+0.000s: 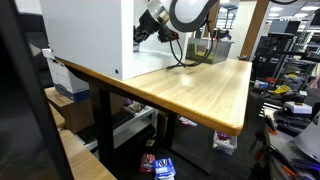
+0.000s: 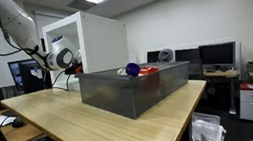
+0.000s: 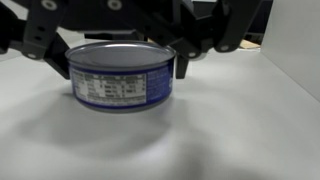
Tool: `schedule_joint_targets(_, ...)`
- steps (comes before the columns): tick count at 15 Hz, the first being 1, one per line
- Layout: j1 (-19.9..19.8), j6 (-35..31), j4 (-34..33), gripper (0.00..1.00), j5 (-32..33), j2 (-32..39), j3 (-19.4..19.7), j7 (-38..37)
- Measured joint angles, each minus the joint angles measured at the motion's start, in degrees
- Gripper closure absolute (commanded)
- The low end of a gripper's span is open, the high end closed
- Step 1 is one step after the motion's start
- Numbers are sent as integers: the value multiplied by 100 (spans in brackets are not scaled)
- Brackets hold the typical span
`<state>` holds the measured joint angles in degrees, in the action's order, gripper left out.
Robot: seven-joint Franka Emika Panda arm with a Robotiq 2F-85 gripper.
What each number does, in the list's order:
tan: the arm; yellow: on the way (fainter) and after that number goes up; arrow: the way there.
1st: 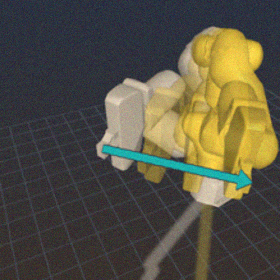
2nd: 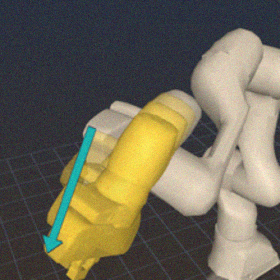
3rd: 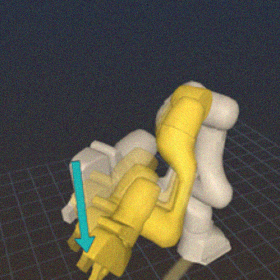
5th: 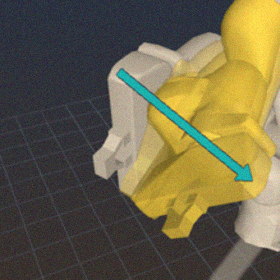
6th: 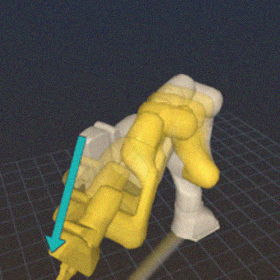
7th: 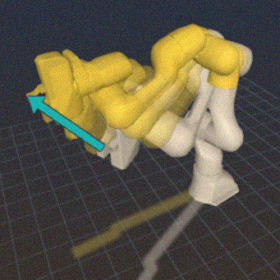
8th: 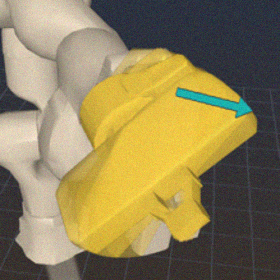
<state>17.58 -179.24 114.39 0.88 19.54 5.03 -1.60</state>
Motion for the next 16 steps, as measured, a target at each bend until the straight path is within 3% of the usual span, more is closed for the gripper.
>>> schedule_joint_targets(7, -482, 6, 89, 0, 2, 0, -498, 4)
schedule_joint_targets(13, -648, 7, 88, 0, 6, 0, -637, 14)
schedule_joint_targets(14, -661, 7, 84, 3, 8, 0, -647, 14)
schedule_joint_targets(15, -674, 7, 78, 25, 9, 0, -659, 15)
schedule_joint_targets(16, -686, 7, 70, 27, 10, 0, -675, 15)
